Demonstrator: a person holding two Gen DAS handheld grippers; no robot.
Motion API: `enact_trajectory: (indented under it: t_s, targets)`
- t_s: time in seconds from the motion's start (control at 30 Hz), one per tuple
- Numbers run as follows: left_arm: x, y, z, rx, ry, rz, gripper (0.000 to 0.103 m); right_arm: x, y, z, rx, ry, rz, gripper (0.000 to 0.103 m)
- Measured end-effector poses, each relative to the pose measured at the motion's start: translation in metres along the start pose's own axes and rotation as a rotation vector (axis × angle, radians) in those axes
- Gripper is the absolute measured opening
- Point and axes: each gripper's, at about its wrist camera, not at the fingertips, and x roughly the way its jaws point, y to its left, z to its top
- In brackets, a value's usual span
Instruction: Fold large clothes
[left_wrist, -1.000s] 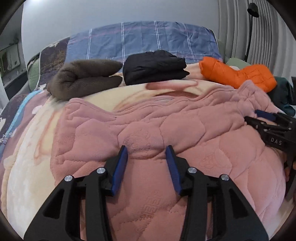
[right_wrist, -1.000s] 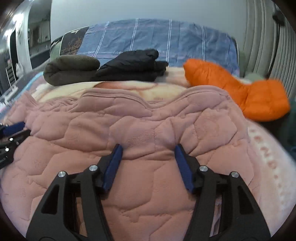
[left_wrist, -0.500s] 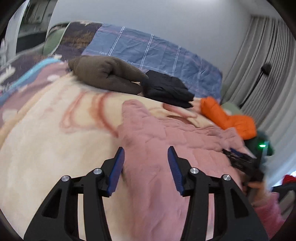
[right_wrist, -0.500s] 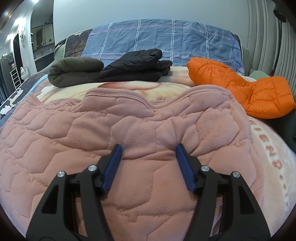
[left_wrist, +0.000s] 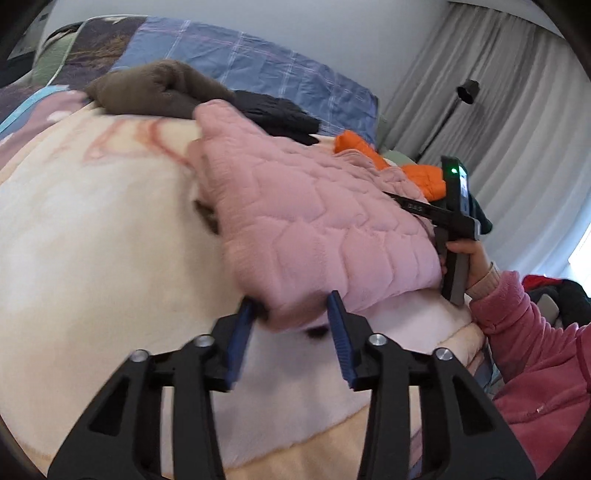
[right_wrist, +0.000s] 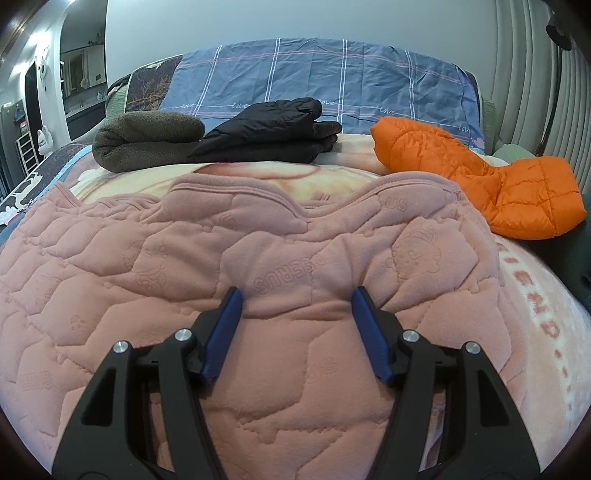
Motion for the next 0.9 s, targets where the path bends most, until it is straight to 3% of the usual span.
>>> enact_trajectory:
  t_s: [0.1, 0.23, 0.4, 0.5, 0.57, 0.6, 0.63, 0.67, 0.73, 0.9]
  targets:
    - [0.001, -0.006, 0.012, 0.031, -0.038, -0.031, 0.049, 0.000, 0.001, 0.000, 0.000, 0.001, -0.001, 0.064]
    - [-0.005, -0.005, 0.032, 0.031, -0.110, -0.149, 0.049, 0.000, 0.001, 0.001, -0.002, 0.002, -0.009, 0.064]
    - [0.003, -0.007, 0.049, 0.080, -0.111, -0.229, 0.053, 0.001, 0.002, 0.001, -0.003, 0.002, -0.020, 0.064]
    - [0.014, -0.012, 0.057, 0.125, -0.074, -0.246, 0.055, 0.001, 0.002, 0.001, -0.002, 0.001, -0.021, 0.064]
    - [0.025, -0.014, 0.058, 0.152, -0.007, -0.245, 0.054, 0.001, 0.002, 0.001, -0.002, 0.000, -0.021, 0.064]
    - [0.031, -0.013, 0.056, 0.158, 0.036, -0.239, 0.050, 0.001, 0.002, 0.001, -0.002, 0.000, -0.021, 0.064]
    - [0.038, -0.013, 0.051, 0.184, 0.098, -0.209, 0.039, 0.001, 0.002, 0.001, -0.003, -0.001, -0.022, 0.064]
    - [0.043, -0.013, 0.043, 0.224, 0.147, -0.170, 0.034, 0.000, 0.003, 0.001, -0.003, -0.003, -0.023, 0.064]
    - [0.046, -0.009, 0.031, 0.248, 0.210, -0.168, 0.031, 0.000, 0.004, 0.001, -0.010, -0.007, -0.025, 0.064]
    - [0.032, 0.008, 0.021, 0.213, 0.246, -0.177, 0.026, -0.002, 0.006, 0.000, -0.014, -0.011, -0.034, 0.064]
